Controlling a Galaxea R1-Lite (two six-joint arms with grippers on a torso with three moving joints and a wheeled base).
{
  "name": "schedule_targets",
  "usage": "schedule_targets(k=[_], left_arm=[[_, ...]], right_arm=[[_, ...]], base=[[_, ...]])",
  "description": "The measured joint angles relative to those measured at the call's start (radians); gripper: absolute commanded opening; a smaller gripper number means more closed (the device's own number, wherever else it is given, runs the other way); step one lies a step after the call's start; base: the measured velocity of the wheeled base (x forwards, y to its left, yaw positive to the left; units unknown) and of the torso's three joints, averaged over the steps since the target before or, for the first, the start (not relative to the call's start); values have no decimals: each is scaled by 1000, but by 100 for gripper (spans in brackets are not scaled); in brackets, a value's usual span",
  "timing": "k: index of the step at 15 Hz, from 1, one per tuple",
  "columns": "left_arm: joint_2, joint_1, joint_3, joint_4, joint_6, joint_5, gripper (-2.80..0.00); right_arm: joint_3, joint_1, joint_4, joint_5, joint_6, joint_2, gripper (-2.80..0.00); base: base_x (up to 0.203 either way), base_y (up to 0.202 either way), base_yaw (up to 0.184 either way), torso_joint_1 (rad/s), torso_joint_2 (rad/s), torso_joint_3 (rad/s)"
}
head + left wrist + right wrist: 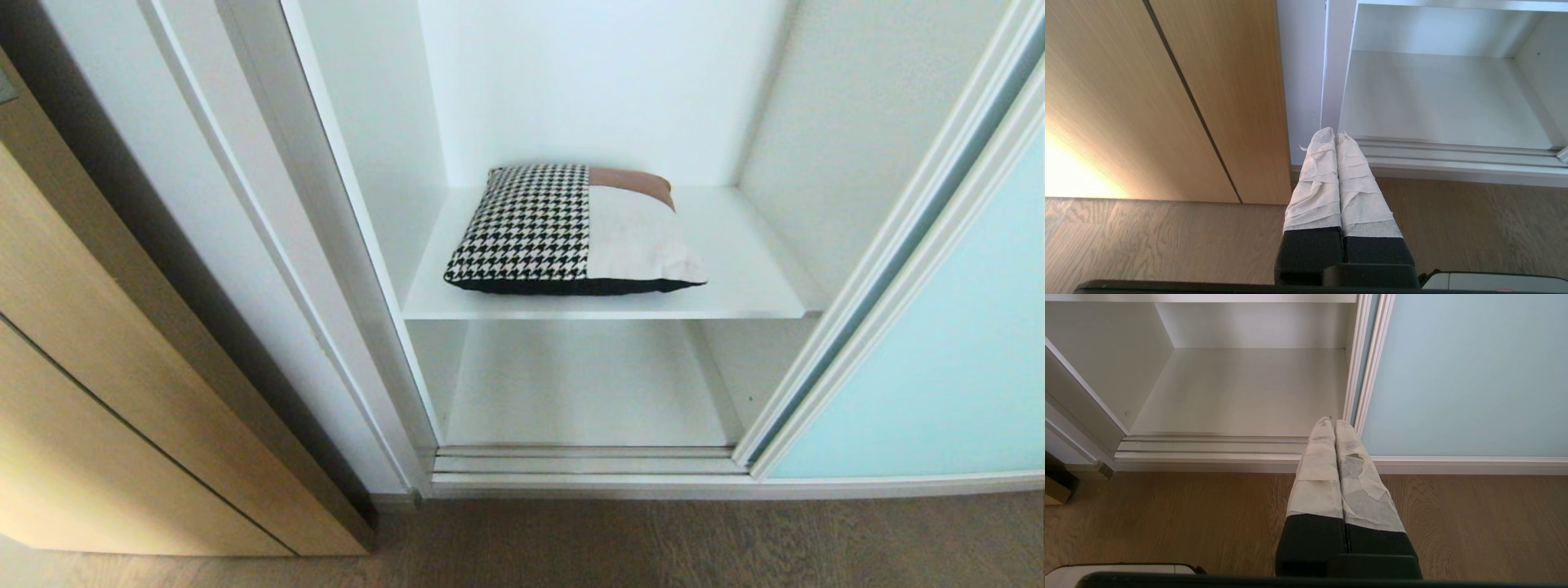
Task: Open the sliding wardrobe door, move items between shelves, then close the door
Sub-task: Place the pillow on the lower shelf
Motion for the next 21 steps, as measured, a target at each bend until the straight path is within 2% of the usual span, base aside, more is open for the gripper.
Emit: schedule_targets(k=[21], left_arm=[[1,0,0,1,-1,0,-280]], right_arm=[[0,-1,0,0,-9,0,-280]], base=[[0,0,0,0,0,0]])
